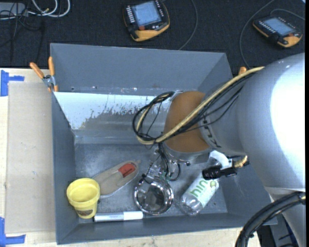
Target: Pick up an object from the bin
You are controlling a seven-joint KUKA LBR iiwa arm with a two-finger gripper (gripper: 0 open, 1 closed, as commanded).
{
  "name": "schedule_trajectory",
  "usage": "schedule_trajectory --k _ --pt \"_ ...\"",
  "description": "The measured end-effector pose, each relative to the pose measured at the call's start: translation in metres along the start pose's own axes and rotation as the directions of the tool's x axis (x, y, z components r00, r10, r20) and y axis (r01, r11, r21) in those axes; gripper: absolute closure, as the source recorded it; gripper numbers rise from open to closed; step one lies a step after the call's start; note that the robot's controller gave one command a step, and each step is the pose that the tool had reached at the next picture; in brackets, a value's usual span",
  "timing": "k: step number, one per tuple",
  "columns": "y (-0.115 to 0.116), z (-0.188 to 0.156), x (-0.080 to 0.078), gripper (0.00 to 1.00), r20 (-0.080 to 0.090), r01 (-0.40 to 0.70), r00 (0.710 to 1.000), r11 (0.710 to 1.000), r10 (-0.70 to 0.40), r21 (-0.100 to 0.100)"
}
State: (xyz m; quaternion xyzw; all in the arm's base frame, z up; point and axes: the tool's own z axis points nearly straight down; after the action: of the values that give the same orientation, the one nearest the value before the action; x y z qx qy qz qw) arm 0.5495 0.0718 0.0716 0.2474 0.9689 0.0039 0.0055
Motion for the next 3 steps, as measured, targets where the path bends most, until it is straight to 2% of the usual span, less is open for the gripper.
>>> schedule_trajectory --k 1,2,3 --pt "0.015 0.002 0.005 0.0 -0.002 -0.066 0.998 0.998 0.066 0.002" --pt "0.021 -0.006 0.043 0.0 -0.004 -0.537 0.843 0.843 0.537 0.008" --pt "0.021 -0.007 0.042 1.0 0.0 -0.533 0.846 0.846 0.533 0.006"
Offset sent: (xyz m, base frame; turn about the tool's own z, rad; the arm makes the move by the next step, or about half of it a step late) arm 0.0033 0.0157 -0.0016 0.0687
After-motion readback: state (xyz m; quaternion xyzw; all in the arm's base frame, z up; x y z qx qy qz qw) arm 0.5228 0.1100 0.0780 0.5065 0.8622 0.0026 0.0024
